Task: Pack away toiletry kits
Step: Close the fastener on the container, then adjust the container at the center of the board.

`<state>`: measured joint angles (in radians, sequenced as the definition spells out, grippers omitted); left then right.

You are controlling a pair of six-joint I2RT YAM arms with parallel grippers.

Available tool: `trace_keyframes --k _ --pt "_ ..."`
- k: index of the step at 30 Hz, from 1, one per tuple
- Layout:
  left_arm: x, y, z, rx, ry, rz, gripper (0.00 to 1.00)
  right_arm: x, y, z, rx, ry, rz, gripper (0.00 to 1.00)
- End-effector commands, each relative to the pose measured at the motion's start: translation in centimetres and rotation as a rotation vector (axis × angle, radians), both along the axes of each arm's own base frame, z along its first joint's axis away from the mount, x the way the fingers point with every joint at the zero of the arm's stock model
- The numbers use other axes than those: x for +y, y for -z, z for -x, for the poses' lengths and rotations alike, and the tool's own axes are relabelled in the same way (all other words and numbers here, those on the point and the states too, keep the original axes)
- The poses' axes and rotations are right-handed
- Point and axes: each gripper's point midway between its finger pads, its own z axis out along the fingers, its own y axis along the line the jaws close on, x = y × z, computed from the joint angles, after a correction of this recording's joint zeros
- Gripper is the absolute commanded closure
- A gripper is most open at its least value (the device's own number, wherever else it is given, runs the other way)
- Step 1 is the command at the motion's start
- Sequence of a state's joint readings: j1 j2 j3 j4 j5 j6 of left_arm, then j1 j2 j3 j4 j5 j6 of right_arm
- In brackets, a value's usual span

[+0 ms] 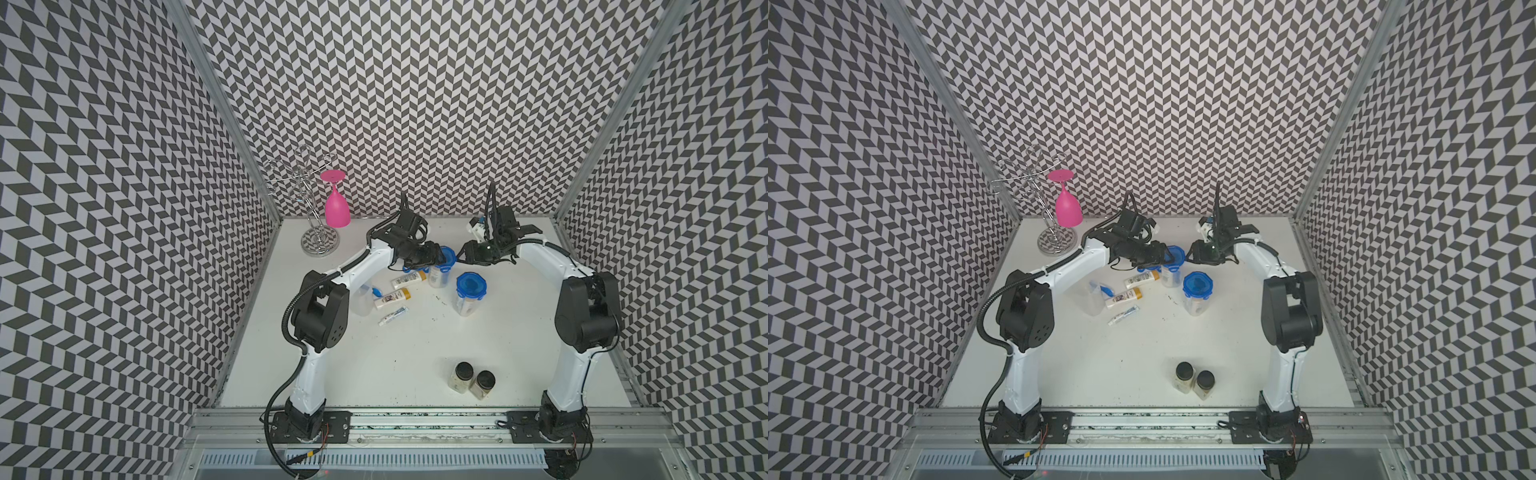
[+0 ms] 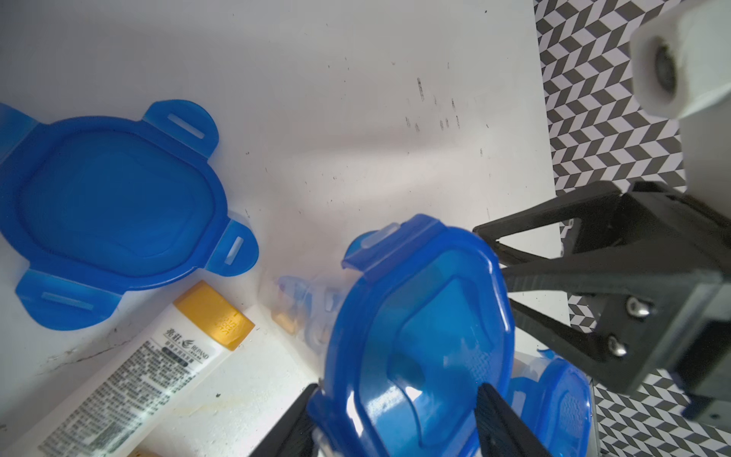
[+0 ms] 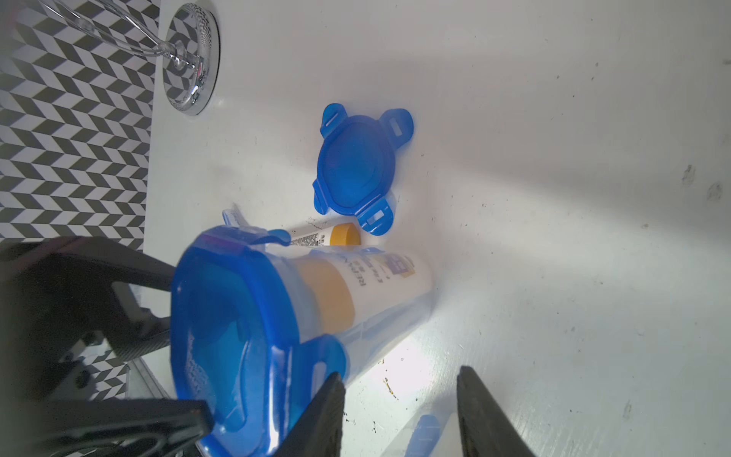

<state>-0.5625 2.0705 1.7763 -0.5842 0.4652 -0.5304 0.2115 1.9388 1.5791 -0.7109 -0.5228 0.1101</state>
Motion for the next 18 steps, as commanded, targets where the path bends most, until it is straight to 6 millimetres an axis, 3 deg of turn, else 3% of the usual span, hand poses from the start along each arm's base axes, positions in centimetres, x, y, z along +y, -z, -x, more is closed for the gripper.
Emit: trace_keyframes --k 1,5,9,13,18 --pt "-2.2 -0.2 1.2 0.004 0.055 0.051 0.38 3.1 -0.5 1.0 -0.005 -0.073 -0.078 0.54" --pt "-2.2 0.0 1.2 0.005 0.051 0.046 0.38 3.8 -0.3 1.6 0.009 -0.092 -0.105 0.54" --pt "-1.7 -0.1 1.1 0.000 0.044 0.039 0.38 3.0 -0.7 1.2 -0.010 -0.072 -0.085 0.54" --pt "-1.5 -0.3 0.8 -0.008 0.041 0.048 0.38 0.7 -1.3 0.3 -0.025 -0.008 -0.065 0.53" --pt "-2.3 -0.2 0.2 -0.011 0.057 0.078 0.38 -4.1 -2.0 -0.7 -0.051 0.110 -0.032 0.52"
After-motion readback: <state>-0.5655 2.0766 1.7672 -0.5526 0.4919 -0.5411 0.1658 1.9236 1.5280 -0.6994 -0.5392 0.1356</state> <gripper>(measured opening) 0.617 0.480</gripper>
